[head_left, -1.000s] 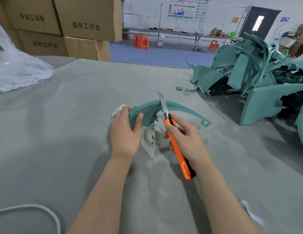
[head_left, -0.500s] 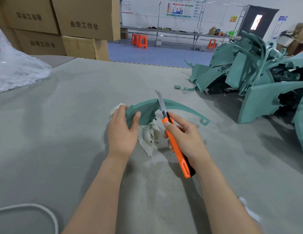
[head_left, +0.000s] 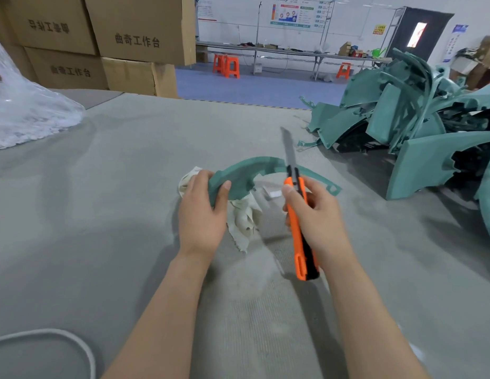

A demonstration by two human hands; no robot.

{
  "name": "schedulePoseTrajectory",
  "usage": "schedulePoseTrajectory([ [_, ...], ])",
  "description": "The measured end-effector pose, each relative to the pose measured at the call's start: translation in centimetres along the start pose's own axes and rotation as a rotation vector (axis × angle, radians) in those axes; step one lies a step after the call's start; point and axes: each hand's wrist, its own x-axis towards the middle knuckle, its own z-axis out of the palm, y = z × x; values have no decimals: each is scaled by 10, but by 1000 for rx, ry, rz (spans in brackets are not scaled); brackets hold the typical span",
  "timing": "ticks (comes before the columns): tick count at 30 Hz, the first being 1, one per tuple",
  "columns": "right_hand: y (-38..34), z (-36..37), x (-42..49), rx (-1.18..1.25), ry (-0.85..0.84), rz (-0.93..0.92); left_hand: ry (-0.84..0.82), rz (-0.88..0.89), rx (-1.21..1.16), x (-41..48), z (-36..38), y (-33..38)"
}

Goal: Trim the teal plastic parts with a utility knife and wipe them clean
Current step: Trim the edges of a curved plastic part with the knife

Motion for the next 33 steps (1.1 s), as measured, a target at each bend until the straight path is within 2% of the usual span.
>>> schedulePoseTrajectory([
  [4, -1, -4, -6, 22, -48, -17, -43, 35, 15, -1, 5, 2],
  [9, 4, 12, -14, -292, -83, -235, -22, 32, -37, -2, 3, 7],
  [14, 1, 21, -20, -369, -199, -334, 11, 56, -56, -2, 1, 12],
  [19, 1, 18, -19, -455, -186, -402, 26, 26, -71, -2, 1, 12],
  [33, 18, 4, -2, -560, -40, -215, -48, 80, 23, -5, 3, 7],
])
